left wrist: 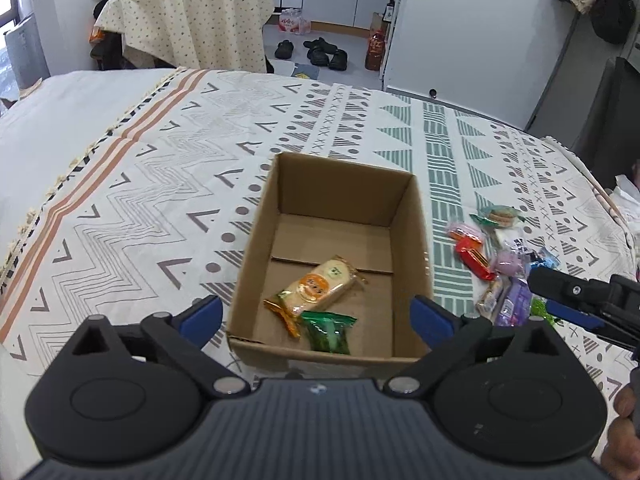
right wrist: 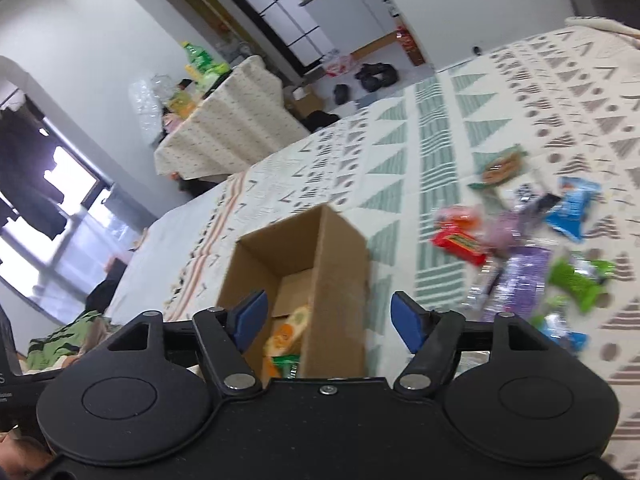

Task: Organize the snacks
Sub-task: 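Move both tools back over the snack pile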

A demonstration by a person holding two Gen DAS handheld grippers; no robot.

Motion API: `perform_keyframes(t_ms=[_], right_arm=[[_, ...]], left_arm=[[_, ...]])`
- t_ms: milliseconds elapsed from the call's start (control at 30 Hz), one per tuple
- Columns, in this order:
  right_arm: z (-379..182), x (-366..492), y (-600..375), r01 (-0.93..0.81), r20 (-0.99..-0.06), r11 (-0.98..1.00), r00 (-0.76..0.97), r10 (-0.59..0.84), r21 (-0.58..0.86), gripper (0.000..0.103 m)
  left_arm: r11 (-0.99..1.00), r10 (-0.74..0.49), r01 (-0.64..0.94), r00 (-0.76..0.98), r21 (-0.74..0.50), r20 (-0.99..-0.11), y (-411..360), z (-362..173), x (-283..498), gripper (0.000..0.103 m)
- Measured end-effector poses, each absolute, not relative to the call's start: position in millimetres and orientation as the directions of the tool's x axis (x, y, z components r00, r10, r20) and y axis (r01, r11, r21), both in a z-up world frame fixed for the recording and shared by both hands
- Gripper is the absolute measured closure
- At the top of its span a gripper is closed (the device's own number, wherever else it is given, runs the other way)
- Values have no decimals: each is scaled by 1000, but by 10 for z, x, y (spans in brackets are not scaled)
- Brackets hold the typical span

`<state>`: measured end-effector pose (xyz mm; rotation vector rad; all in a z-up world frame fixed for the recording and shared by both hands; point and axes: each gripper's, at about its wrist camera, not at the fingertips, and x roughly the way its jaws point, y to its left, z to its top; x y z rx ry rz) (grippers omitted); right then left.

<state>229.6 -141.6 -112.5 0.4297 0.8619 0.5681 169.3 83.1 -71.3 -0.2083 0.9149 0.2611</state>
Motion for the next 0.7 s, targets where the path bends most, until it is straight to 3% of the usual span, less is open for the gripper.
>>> perform_keyframes(t_ms=[233, 700], right_arm=[[-1097, 2316, -1728, -187, -645, 817, 529, 551, 545, 23], [-1161, 2319, -2433, 19, -636, 783, 596, 490, 621, 21]], left_arm=[[960, 113, -272, 606, -72, -788, 545, -653, 1663, 0], [966, 23, -219, 610, -140, -792, -85, -668, 1833, 0]])
